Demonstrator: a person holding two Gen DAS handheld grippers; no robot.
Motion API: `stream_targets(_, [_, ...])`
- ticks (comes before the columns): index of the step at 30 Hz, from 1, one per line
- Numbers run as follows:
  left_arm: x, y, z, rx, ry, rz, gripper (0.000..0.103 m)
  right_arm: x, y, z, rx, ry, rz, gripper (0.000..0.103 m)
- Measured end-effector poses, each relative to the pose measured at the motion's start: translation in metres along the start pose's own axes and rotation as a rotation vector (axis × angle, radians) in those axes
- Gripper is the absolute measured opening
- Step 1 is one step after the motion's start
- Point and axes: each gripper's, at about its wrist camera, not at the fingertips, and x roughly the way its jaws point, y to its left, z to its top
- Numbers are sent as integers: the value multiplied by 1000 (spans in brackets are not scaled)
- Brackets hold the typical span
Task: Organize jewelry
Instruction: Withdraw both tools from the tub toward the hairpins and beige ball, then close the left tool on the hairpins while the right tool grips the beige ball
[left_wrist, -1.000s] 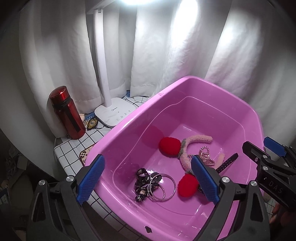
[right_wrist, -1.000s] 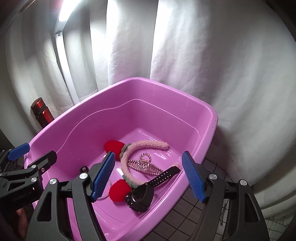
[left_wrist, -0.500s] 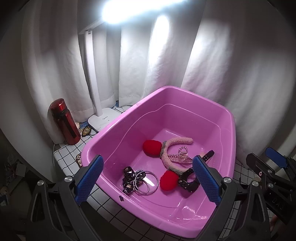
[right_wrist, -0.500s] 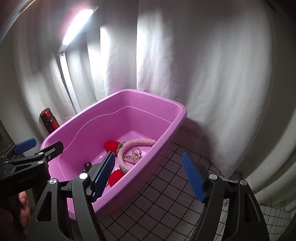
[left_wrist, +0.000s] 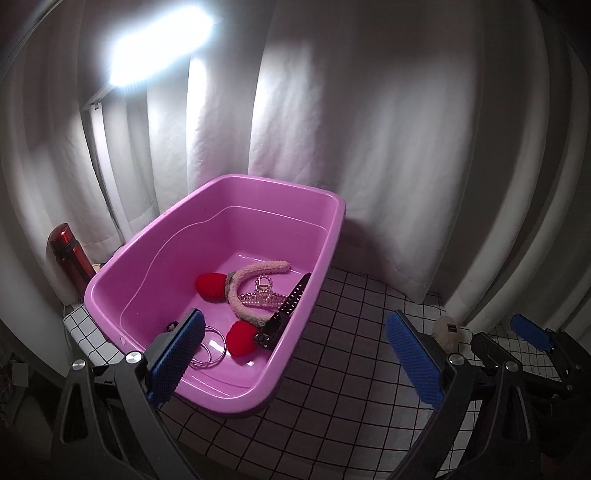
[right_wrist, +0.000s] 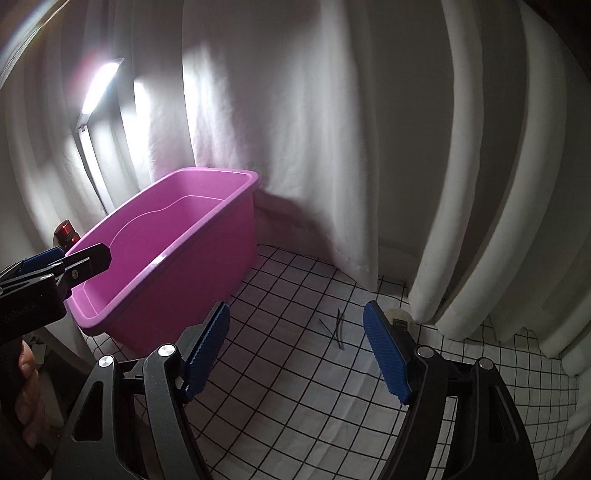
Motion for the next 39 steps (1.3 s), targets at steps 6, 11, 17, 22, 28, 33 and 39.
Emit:
stream_targets(6, [10,-48,-22,45,55,-86,97,-7,-52,-33,71,39,-81,71])
stream_targets(11, [31,-78,-45,63,133,-126,97,-1,-87,-58,118,82,-109,71])
stream_targets(17, [68,-106,-70,97,201,-110,97,19,-112,-81,150,121,-100,71])
stream_targets(22, [104,-118,-83,91,244,-74,97,49,-125,-86,157,145,-83,71])
stream_targets(28, [143,-134,-95,88,275,-72,97,91,-139,-91,138,173,-66,71])
stream_targets(33, [175,-145,-95,100,274,-81,97,123,-148,-89,122,179,-37,71])
stream_targets(39, [210,-151,-92,114,286,-75,97,159,-155,-84,99,191,-7,71])
